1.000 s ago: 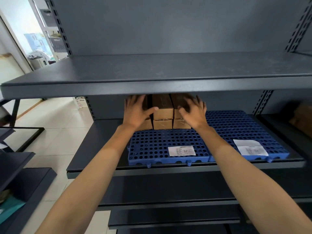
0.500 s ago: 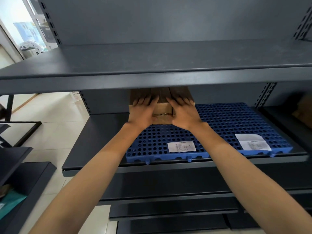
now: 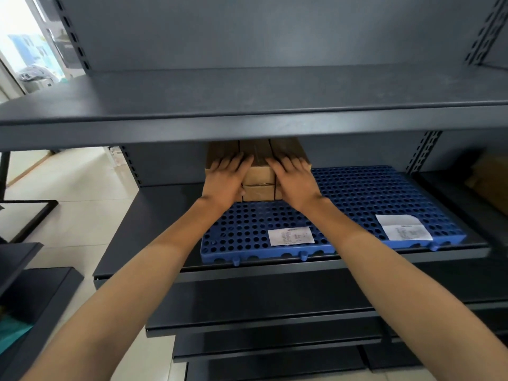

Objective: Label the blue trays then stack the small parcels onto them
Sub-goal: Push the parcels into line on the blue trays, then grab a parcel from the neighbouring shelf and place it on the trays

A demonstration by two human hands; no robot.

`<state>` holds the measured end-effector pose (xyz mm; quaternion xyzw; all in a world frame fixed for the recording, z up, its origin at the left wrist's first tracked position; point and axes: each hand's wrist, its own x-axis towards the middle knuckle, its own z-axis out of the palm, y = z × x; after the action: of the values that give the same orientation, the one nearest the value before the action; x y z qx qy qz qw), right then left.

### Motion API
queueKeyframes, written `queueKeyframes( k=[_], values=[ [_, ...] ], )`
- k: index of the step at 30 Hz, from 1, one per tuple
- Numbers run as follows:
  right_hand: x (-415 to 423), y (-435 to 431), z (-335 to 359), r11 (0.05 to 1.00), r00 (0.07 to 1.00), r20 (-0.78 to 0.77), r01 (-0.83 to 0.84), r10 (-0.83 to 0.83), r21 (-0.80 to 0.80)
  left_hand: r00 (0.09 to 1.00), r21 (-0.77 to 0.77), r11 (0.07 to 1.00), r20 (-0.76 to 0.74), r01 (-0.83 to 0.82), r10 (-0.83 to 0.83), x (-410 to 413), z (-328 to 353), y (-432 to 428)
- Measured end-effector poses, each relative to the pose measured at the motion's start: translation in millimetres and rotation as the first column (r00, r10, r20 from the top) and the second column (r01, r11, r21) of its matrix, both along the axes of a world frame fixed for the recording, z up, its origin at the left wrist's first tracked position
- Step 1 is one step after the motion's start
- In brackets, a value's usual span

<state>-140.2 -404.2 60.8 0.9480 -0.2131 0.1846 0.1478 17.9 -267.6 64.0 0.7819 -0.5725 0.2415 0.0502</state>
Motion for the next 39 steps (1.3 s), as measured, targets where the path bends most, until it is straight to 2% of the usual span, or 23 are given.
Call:
queueKeyframes(
  k=[6, 11, 16, 21, 25, 28, 32, 39],
  values=[
    [-5.5, -1.1, 8.1, 1.000, 0.999, -0.033, -0.028, 0.028, -0.001, 1.000, 0.072, 0.997, 0.006, -0.011, 0.011, -1.2, 7.1, 2.0],
    [-8.4, 0.4, 8.6, 0.997, 0.998, -0.018, -0.067, 0.068, 0.024, 0.999, 0.082, 0.996, 0.051, -0.023, 0.018, -5.4, 7.8, 4.0],
    [-12.2, 0.0, 11.4, 0.995, 0.995, -0.022, -0.094, 0.094, 0.031, 1.000, 0.082, 0.996, 0.024, -0.017, 0.015, -7.5, 12.6, 6.0],
    [-19.4, -7.1, 18.8, 0.994, 0.994, -0.027, -0.106, 0.106, 0.017, 1.000, 0.051, 0.999, 0.019, -0.009, 0.008, -9.2, 17.2, 7.2],
    [-41.3, -18.7, 24.5, 0.992, 0.992, -0.001, -0.123, 0.123, -0.016, 0.999, -0.038, 0.998, -0.006, 0.051, -0.052, -31.5, 22.4, -6.1],
    [-74.2, -35.7, 28.3, 0.994, 0.994, 0.028, -0.107, 0.108, -0.028, 0.990, -0.103, 0.985, -0.009, 0.142, -0.144, -69.9, 19.9, -36.1],
    [-144.8, -75.0, 32.9, 1.000, 0.998, 0.053, 0.018, -0.017, -0.020, 0.957, -0.108, 0.953, -0.042, 0.282, -0.288, -140.6, 17.1, -98.2],
    [-337.6, -164.6, 35.0, 0.957, 0.955, 0.068, 0.289, -0.288, -0.004, 0.863, -0.082, 0.870, -0.108, 0.487, -0.494, -301.4, 26.6, -229.6]
  ],
)
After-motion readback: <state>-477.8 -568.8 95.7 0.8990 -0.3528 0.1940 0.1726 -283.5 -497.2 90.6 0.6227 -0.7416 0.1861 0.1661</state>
